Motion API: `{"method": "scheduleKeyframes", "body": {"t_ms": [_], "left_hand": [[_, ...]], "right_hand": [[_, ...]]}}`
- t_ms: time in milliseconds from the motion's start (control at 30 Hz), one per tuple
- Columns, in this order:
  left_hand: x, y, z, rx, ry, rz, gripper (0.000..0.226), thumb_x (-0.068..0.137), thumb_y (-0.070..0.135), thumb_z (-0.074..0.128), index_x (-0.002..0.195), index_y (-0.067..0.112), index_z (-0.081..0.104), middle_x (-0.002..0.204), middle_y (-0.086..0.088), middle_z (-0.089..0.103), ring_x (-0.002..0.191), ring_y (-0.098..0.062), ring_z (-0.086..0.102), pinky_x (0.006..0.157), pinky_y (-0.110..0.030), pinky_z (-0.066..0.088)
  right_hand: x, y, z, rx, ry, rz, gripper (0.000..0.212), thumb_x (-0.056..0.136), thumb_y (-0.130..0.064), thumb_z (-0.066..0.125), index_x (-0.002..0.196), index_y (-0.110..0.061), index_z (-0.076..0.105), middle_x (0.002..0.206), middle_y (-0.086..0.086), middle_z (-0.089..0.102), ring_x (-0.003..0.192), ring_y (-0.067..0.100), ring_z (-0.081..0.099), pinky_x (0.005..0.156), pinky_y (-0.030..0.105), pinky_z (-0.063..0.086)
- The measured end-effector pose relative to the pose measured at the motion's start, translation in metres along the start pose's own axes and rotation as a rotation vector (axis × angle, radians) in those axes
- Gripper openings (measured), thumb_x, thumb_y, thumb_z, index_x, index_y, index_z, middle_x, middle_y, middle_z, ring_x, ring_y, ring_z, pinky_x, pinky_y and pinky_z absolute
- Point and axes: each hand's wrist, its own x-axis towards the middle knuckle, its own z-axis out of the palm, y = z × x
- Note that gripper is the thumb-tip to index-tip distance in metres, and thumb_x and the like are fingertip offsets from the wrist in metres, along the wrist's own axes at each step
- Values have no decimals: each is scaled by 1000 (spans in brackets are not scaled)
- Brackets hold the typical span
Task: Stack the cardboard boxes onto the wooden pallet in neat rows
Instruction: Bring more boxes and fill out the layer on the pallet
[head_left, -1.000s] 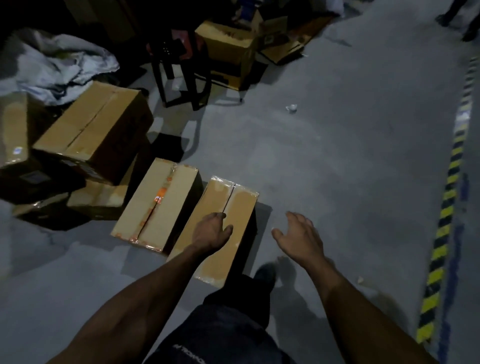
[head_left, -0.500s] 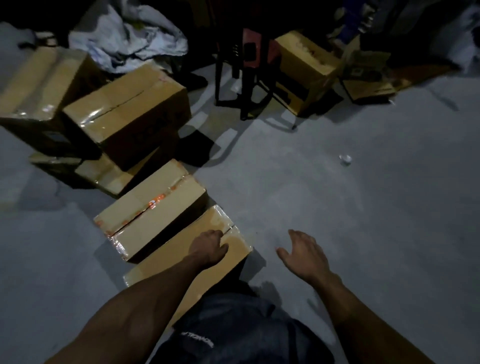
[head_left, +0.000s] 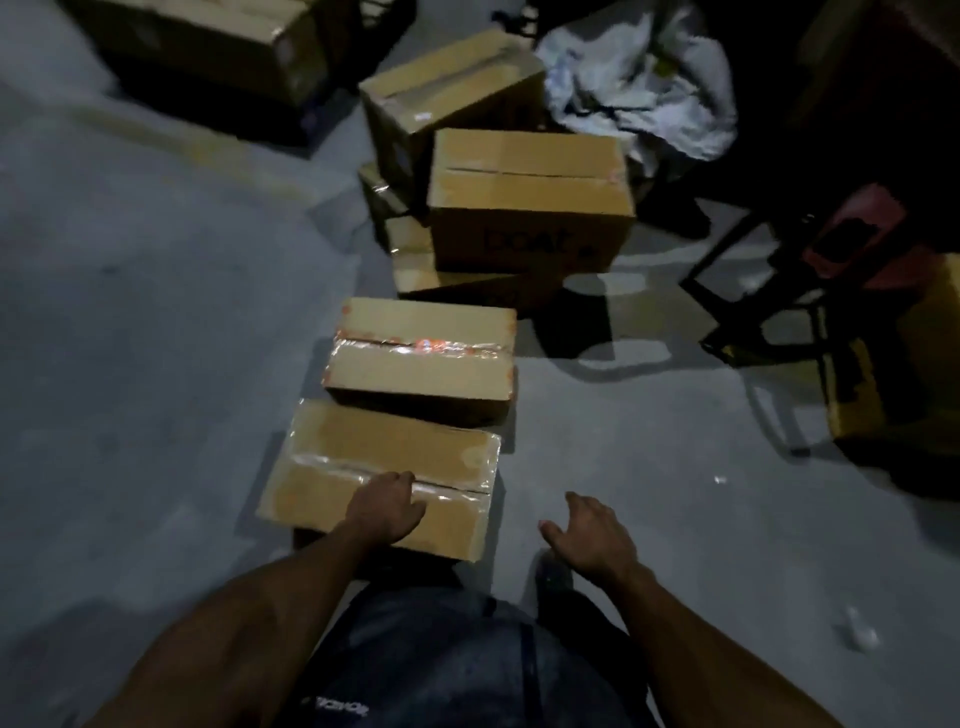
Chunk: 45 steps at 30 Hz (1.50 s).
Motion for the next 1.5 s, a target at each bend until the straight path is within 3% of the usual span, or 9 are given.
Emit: {"method": "scheduleKeyframes", "body": {"t_ms": [233, 500, 633, 867, 1067, 1167, 1233, 1333, 1500], "left_hand": [[-35, 28, 13, -334, 128, -292, 59, 98, 44, 47, 146, 10, 41, 146, -14, 48, 130, -33, 47, 103, -40, 43], [-35, 7, 42, -831, 220, -571, 62, 96, 44, 53, 149, 15, 38, 149, -9, 45, 131, -32, 49, 103, -41, 46], [-18, -5, 39, -1072, 246, -723, 66, 97, 47, 51, 151, 13, 34, 151, -12, 43, 132, -33, 47, 106, -42, 43], [53, -32, 59, -1453, 421, -1077, 60, 96, 47, 55, 138, 6, 50, 140, -16, 54, 121, -35, 54, 98, -38, 45], [155, -49, 139, -1755, 568, -1323, 60, 94, 43, 58, 140, 6, 48, 132, -15, 58, 113, -34, 58, 90, -35, 48], [195, -57, 187, -1803, 612, -1428, 76, 92, 47, 61, 145, -2, 38, 147, -23, 45, 129, -39, 49, 109, -47, 41], [214, -65, 211, -1762, 621, -1502, 81, 95, 45, 60, 153, -1, 27, 157, -19, 32, 141, -38, 36, 116, -43, 31], [236, -77, 242, -1665, 652, -1587, 86, 95, 49, 59, 157, 5, 17, 162, -15, 22, 146, -35, 27, 118, -40, 25], [257, -91, 285, -1579, 729, -1611, 97, 90, 56, 62, 158, 7, 13, 163, -14, 18, 148, -33, 24, 120, -38, 23]], "right_hand": [[45, -6, -44, -225, -66, -242, 76, 97, -58, 48, 153, -9, 32, 156, 14, 38, 141, 31, 38, 112, 40, 36], [105, -77, -45, -405, -54, -410, 73, 89, -66, 51, 143, -16, 45, 142, 11, 53, 126, 30, 52, 101, 44, 48], [137, -121, -47, -443, -121, -528, 81, 86, -69, 49, 147, -16, 41, 143, 12, 53, 125, 32, 54, 100, 48, 49], [245, -170, -26, -467, -262, -611, 107, 65, -87, 39, 144, -15, 45, 140, 11, 57, 125, 33, 56, 99, 49, 50], [369, -169, 42, -460, -355, -634, 121, 57, -94, 40, 146, -11, 45, 143, 14, 54, 128, 34, 53, 103, 48, 48], [419, -157, 82, -452, -385, -645, 126, 55, -98, 43, 147, -14, 44, 145, 12, 53, 129, 33, 53, 103, 47, 48], [443, -153, 107, -465, -413, -671, 123, 55, -96, 48, 146, -14, 45, 144, 11, 54, 129, 32, 54, 102, 46, 49], [476, -149, 141, -489, -403, -698, 126, 47, -102, 48, 136, -12, 51, 133, 13, 59, 119, 33, 58, 94, 48, 53], [500, -154, 178, -474, -373, -730, 133, 44, -94, 59, 147, -15, 33, 143, 12, 51, 128, 36, 52, 98, 57, 50]]}}
